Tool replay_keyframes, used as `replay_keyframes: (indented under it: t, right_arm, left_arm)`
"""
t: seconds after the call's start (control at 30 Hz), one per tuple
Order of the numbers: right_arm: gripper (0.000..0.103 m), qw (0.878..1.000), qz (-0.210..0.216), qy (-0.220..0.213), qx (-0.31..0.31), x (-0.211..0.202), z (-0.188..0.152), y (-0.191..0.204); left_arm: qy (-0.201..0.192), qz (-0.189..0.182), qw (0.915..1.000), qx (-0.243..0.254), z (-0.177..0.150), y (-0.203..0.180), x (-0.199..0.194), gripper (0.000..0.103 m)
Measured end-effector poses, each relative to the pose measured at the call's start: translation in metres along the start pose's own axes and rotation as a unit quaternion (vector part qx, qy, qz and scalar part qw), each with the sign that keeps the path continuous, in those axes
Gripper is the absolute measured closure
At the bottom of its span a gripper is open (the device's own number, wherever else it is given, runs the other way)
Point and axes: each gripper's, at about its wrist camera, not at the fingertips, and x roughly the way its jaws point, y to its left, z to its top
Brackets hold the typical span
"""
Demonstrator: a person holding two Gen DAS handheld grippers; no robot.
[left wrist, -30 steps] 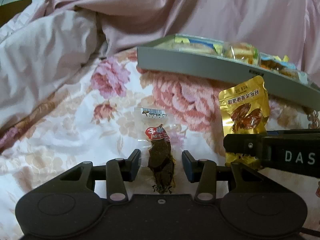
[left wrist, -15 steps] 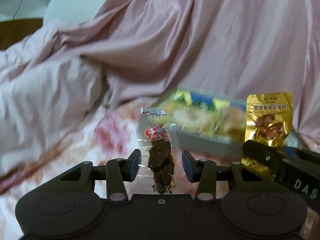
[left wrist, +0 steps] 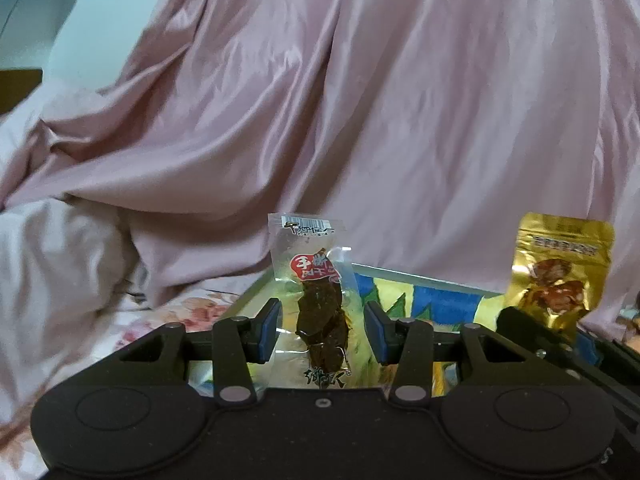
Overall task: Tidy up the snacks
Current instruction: 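Lift and carry the stick snack and gold pouch over the grey box with both tools, then lower both snacks into the box and open both tools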
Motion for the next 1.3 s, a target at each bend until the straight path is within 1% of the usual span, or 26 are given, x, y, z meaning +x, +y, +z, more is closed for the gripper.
replay_keyframes:
  t: [0.07,0.2,0.33,0.43,0.57,0.7,0.8,0.9,1.3]
  right_arm:
    - [0.084,1.000,-0.012,-0.006,0.009,0.006,0.003,-0.008]
    - [0.084,0.999,-0.030,-0.016,0.033,0.019,0.008,-0.022]
    - [0.084,0.996,-0.040,-0.021,0.075,0.032,0.010,-0.039]
    - [0.084,0.995,-0.043,-0.018,0.089,0.042,0.009,-0.047]
    - [0.084,0.995,-0.056,-0.004,0.084,0.053,0.006,-0.051]
    - [0.084,0.995,-0.065,0.011,0.076,0.053,0.000,-0.050]
    - [0.084,0.994,-0.061,0.026,0.085,0.056,-0.003,-0.049]
    - [0.084,0.995,-0.056,0.033,0.081,0.057,-0.005,-0.047]
    - [0.083,0.995,-0.051,0.046,0.075,0.060,-0.005,-0.041]
  left_arm:
    - [0.004,-0.003,1.0000,-0.007,0.004,-0.001,0.009,0.056]
    - [0.013,-0.006,0.9999,-0.003,0.005,-0.005,0.022,0.056]
    - [0.019,-0.004,0.9998,0.007,0.002,-0.005,0.034,0.056]
    - [0.026,-0.002,0.9997,0.003,0.000,-0.004,0.041,0.056]
    - [0.037,0.000,0.9993,-0.009,-0.005,0.000,0.050,0.056]
    - [0.046,0.001,0.9989,-0.015,-0.009,0.003,0.055,0.056]
    - [0.046,0.000,0.9989,-0.014,-0.009,0.004,0.055,0.056]
    - [0.047,0.000,0.9988,-0.014,-0.009,0.004,0.056,0.056]
    - [0.057,-0.001,0.9982,-0.022,-0.009,0.006,0.057,0.056]
